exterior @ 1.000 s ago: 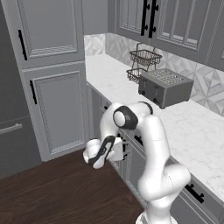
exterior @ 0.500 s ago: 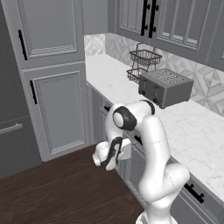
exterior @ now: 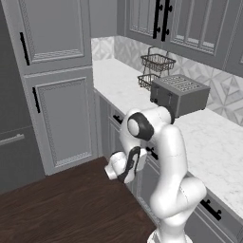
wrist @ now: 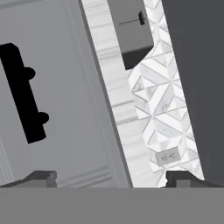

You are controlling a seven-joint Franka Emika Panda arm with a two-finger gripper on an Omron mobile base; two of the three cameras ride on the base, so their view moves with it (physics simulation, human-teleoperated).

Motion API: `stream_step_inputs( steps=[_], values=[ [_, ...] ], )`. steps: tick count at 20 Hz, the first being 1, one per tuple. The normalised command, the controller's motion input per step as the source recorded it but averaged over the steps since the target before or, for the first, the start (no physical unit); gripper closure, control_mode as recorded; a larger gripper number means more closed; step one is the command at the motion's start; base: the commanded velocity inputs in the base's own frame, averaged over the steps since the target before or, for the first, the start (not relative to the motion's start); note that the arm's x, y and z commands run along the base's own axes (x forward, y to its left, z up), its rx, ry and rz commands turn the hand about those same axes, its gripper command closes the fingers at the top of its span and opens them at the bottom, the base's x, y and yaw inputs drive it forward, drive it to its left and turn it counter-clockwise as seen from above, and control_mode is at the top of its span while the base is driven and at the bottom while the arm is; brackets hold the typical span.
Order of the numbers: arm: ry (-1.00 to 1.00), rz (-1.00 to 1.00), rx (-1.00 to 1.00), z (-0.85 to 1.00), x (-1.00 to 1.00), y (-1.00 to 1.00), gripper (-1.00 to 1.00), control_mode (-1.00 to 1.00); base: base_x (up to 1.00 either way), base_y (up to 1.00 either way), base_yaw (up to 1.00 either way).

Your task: Take a straw from the drawer in front and place it inside the glass cup on the dining counter.

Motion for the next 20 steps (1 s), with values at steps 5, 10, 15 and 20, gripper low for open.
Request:
stream_step_inputs(
  steps=[5,10,15,20],
  values=[
    [0.01,0.00,0.00,0.00,0.28,-0.04,-1.00,-1.00,0.00,0.00,0.00],
    [0.06,0.00,0.00,-0.15,0.25,-0.11,-1.00,-1.00,0.00,0.00,0.00],
    [0.04,0.00,0.02,-0.14,0.11,-0.33,-1.00,-1.00,0.00,0.00,0.00],
    [0.03,0.00,0.05,-0.19,0.01,-0.29,-1.00,-1.00,0.00,0.00,0.00]
  ],
)
